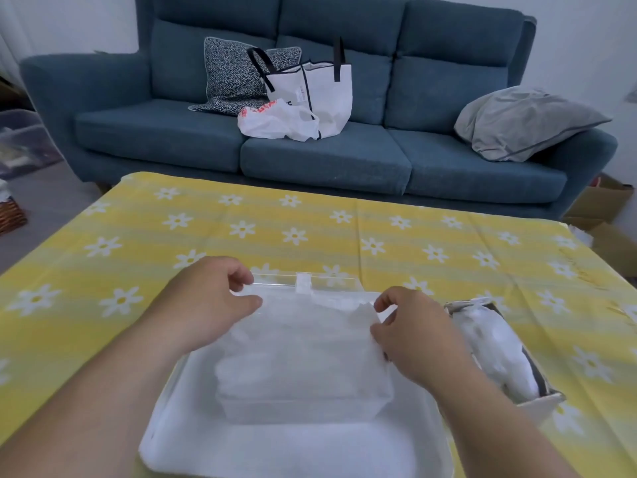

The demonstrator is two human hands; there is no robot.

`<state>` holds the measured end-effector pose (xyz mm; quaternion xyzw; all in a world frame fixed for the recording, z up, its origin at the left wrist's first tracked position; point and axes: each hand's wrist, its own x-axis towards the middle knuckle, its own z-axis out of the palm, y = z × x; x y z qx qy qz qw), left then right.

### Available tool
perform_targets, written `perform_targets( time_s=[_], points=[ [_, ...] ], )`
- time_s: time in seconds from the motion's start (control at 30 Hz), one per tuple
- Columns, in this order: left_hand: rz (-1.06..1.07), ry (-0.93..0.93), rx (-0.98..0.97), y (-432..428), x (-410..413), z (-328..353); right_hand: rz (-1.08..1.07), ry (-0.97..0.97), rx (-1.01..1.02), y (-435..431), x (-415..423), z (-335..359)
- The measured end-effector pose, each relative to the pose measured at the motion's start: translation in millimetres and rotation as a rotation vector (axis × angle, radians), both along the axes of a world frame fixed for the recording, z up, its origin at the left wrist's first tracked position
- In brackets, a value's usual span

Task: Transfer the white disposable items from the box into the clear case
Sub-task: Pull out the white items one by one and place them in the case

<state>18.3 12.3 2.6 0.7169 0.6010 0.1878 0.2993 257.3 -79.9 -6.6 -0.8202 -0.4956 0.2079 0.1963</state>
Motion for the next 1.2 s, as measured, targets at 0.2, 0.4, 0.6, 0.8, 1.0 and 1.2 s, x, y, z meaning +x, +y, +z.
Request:
perform_targets(
  time_s=[0.2, 0.4, 0.6, 0.8, 1.0, 1.2],
  points=[
    [-0.230, 0.261, 0.008, -22, 12, 15, -0.006, -0.071, -0.019, 0, -1, 0],
    [-0.416, 0.423, -0.050, -38, 44, -12, 0.054, -0.262, -0.095, 4, -15, -6],
    [-0.505, 0.577, -0.155, -36, 53, -33, 0.092, -0.288, 0.090, -1, -31, 12],
    [-0.486, 0.646, -0.167, -30, 56, -41, 0.515, -0.283, -0.387, -6, -56, -8],
    [-0.469, 0.677, -0.215, -28, 57, -39, 0.503, -0.160, -0.454, 0, -56, -15],
    [-0.331, 0.443, 0.097, -28, 60, -12, 0.407, -0.054, -0.224, -3, -45, -4]
  ],
)
